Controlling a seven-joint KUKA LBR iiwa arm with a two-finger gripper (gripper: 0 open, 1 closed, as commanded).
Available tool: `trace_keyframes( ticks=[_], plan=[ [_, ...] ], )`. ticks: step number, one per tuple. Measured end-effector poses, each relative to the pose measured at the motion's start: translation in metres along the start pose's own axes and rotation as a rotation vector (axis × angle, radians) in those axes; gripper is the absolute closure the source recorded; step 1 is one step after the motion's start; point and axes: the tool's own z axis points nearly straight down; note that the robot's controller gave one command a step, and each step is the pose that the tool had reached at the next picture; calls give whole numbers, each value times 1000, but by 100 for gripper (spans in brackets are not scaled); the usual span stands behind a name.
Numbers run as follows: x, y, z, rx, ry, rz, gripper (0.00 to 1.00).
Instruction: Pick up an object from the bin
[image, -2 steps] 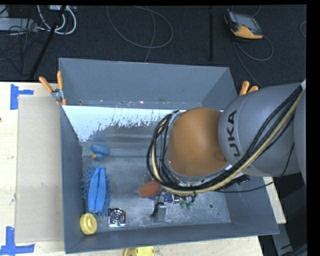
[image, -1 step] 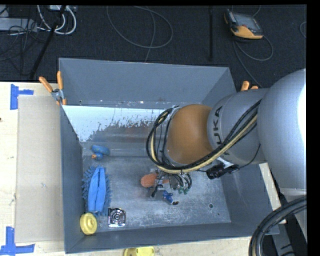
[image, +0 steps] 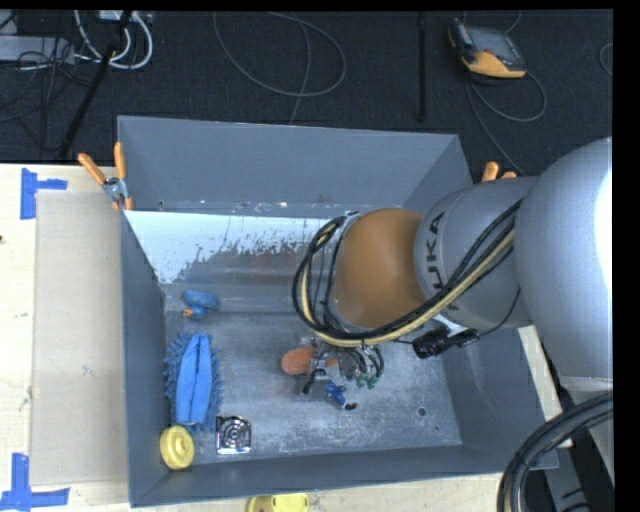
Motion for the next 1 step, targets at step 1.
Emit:
trace_keyframes(
  ticks=[1],
  plan=[
    [-25, -16, -108, 2, -4, -1, 100]
  ],
)
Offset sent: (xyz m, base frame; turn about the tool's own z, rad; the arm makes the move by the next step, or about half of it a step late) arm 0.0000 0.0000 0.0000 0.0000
